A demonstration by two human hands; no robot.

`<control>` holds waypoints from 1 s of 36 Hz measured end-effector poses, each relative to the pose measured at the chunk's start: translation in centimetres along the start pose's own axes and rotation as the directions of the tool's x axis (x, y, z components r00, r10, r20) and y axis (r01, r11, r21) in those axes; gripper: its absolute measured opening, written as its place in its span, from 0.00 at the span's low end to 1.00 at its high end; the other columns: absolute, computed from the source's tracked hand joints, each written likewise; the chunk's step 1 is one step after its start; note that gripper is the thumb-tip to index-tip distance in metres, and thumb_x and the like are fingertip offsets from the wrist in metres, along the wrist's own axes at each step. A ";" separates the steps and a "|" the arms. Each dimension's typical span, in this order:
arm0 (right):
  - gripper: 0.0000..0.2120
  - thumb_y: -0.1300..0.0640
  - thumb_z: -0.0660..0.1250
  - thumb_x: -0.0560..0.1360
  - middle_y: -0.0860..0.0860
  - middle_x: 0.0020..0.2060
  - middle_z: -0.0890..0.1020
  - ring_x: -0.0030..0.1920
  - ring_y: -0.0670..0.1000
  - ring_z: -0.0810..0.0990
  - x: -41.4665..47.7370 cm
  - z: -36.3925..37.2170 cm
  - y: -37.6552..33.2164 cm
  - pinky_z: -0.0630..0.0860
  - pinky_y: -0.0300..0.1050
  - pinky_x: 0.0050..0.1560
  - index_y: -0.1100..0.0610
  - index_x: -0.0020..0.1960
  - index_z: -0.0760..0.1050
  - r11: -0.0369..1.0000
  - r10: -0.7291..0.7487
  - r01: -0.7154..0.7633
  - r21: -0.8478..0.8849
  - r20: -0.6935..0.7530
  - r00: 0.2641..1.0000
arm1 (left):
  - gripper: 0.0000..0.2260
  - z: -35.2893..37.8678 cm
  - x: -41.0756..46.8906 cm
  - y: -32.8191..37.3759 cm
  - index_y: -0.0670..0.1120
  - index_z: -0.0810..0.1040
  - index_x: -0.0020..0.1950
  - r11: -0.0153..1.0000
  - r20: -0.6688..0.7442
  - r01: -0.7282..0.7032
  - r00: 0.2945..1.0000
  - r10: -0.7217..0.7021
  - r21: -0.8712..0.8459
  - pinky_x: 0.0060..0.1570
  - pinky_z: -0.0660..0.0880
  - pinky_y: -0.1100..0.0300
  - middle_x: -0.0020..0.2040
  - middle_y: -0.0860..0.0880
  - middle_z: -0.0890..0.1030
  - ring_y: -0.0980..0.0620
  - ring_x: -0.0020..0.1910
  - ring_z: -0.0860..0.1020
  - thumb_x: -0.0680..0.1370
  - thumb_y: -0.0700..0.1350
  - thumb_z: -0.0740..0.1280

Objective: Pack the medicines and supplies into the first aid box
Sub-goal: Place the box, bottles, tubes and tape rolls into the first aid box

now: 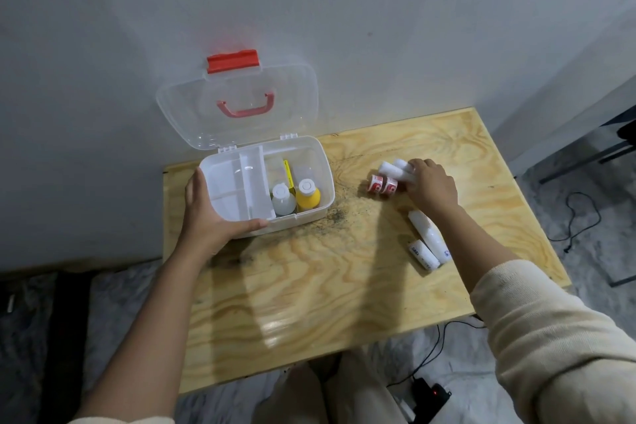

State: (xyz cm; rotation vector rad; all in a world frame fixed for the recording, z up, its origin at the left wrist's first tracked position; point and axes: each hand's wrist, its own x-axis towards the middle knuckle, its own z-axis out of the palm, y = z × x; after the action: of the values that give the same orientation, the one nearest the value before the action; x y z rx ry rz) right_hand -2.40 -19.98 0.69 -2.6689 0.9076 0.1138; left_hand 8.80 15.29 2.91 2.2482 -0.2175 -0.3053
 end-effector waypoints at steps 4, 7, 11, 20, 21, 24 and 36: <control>0.18 0.57 0.64 0.74 0.58 0.58 0.75 0.57 0.60 0.73 -1.2 -0.6 -0.5 0.69 0.52 0.51 0.59 0.63 0.69 0.950 0.135 -0.084 0.300 -0.155 0.979 | 0.58 -0.1 -0.2 0.2 0.55 0.53 0.74 1.000 0.007 0.003 1.000 -0.003 -0.019 0.67 0.64 0.54 0.73 0.51 0.57 0.53 0.71 0.60 0.52 0.54 0.84; 0.18 0.55 0.66 0.74 0.55 0.54 0.76 0.53 0.56 0.75 -2.4 -1.6 -2.3 0.71 0.48 0.49 0.60 0.61 0.70 0.781 0.219 -0.037 0.623 -0.218 0.951 | 0.61 -0.2 -0.5 0.5 0.55 0.54 0.74 0.999 0.009 0.017 1.000 -0.017 -0.032 0.67 0.64 0.53 0.72 0.52 0.58 0.52 0.70 0.60 0.46 0.62 0.80; 0.16 0.59 0.67 0.74 0.54 0.51 0.77 0.51 0.50 0.76 -4.0 -3.5 -6.4 0.73 0.26 0.41 0.62 0.60 0.70 0.483 0.185 0.118 0.868 -0.233 0.955 | 0.63 -0.4 -0.7 0.9 0.54 0.52 0.75 0.999 0.014 0.037 0.999 -0.037 -0.030 0.69 0.63 0.53 0.73 0.51 0.57 0.53 0.71 0.59 0.45 0.65 0.76; 0.16 0.62 0.71 0.70 0.49 0.47 0.77 0.53 0.53 0.79 -4.6 -4.2 -15.0 0.79 0.42 0.53 0.55 0.53 0.69 0.371 -0.177 0.262 0.891 -0.209 0.962 | 0.62 -0.2 -0.5 0.7 0.51 0.48 0.77 1.000 0.007 0.020 1.000 -0.020 -0.010 0.67 0.59 0.60 0.75 0.50 0.54 0.51 0.73 0.57 0.53 0.53 0.84; 0.16 0.62 0.72 0.69 0.48 0.46 0.77 0.53 0.54 0.79 -4.4 -3.8 -15.2 0.79 0.45 0.55 0.54 0.53 0.70 0.388 -0.187 0.248 0.888 -0.188 0.964 | 0.62 -0.2 -0.5 0.6 0.51 0.47 0.78 1.000 0.008 0.022 1.000 -0.022 -0.011 0.67 0.58 0.60 0.75 0.50 0.53 0.52 0.73 0.56 0.54 0.53 0.84; 0.18 0.58 0.74 0.67 0.49 0.48 0.79 0.53 0.52 0.78 -3.7 -2.6 -15.5 0.77 0.46 0.55 0.54 0.53 0.71 0.514 -0.196 0.241 0.823 -0.161 0.967 | 0.64 -0.3 -0.6 0.7 0.50 0.43 0.78 0.999 0.032 0.041 0.999 -0.041 -0.003 0.69 0.55 0.59 0.77 0.52 0.49 0.52 0.75 0.52 0.55 0.54 0.83; 0.24 0.59 0.75 0.65 0.52 0.51 0.79 0.50 0.50 0.75 -2.5 -1.5 -15.4 0.70 0.35 0.43 0.55 0.58 0.70 0.708 -0.311 0.255 0.658 -0.033 0.950 | 0.64 -0.3 -0.6 0.6 0.51 0.45 0.78 0.998 0.034 0.029 0.999 -0.028 -0.048 0.67 0.55 0.63 0.76 0.53 0.50 0.55 0.74 0.53 0.54 0.54 0.83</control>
State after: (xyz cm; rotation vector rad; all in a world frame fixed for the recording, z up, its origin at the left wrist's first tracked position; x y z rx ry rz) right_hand 4.89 -7.50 6.76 -2.0708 0.3826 -0.1484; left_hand 8.24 15.26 3.61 2.2012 -0.1939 -0.3603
